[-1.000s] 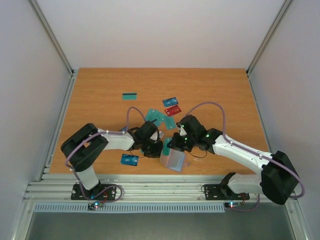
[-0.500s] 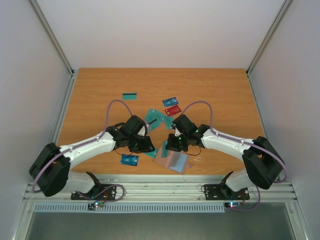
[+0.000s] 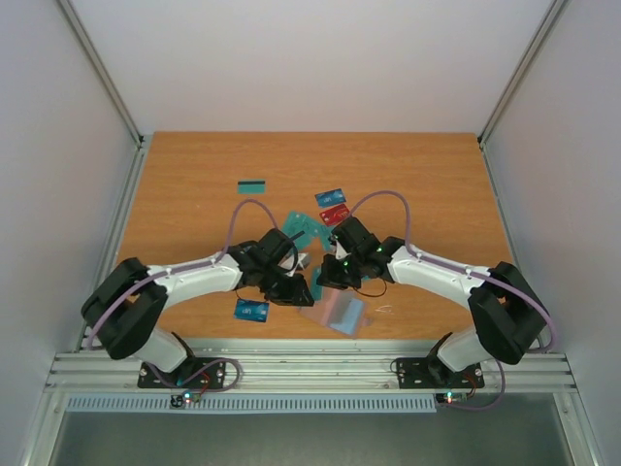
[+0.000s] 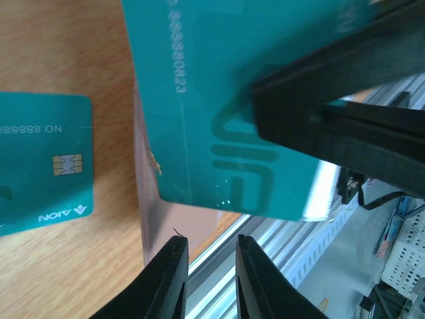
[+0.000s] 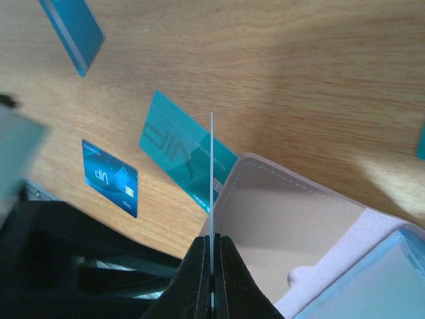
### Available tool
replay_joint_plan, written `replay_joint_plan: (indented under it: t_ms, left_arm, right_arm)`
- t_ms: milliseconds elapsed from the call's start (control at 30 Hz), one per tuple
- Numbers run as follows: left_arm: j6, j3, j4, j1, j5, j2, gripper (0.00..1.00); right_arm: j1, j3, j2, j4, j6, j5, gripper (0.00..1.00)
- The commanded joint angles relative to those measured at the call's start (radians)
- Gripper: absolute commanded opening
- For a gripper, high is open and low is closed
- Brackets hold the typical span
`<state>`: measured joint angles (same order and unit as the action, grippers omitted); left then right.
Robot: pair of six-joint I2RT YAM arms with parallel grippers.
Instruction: Put the credit cards into the card holder
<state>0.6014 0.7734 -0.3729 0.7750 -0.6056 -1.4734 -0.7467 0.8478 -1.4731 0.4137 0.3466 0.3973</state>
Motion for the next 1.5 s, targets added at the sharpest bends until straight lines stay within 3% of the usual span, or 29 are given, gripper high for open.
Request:
replay_joint_plan:
  t_ms: [0, 200, 367, 533, 633, 867, 1133, 1467]
  left_arm:
    - [-0.013, 0.038, 0.072, 0.017, -0.027, -0.075, 0.21]
    - [-0.02, 0.007, 0.084, 0.016, 0.004, -0.114, 0.19]
    - [-0.003, -0.019, 0.116, 0.017, 0.005, -0.131, 0.19]
    - [0.029, -0.042, 0.173, 0.017, -0.003, -0.141, 0.19]
    - [0.045, -0.051, 0.196, 0.016, -0.007, -0.155, 0.19]
    - [0.07, -0.059, 0.23, 0.015, -0.018, -0.165, 0.19]
    - [0.101, -0.093, 0.259, 0.015, -0.032, -0.121, 0.19]
    - [0.071, -0.023, -0.009, 0.012, 0.028, 0.154, 0.2]
  right_arm:
    - [-0.005, 0.054, 0.004, 0.036, -0.034, -0.008, 0.01]
    - [0.033, 0.103, 0.106, 0.188, -0.075, -0.052, 0.01]
    - [0.063, 0.124, 0.21, 0.422, -0.088, -0.095, 0.01]
    - [0.063, 0.075, 0.328, 0.67, -0.054, -0.222, 0.01]
    - [0.063, 0.036, 0.385, 0.722, -0.025, -0.243, 0.01]
    - [0.062, -0.031, 0.327, 0.599, 0.011, -0.144, 0.01]
    - [0.06, 0.035, 0.137, 0.409, 0.007, -0.021, 0.01]
    - [0.054, 0.111, -0.077, 0.217, 0.032, 0.115, 0.01]
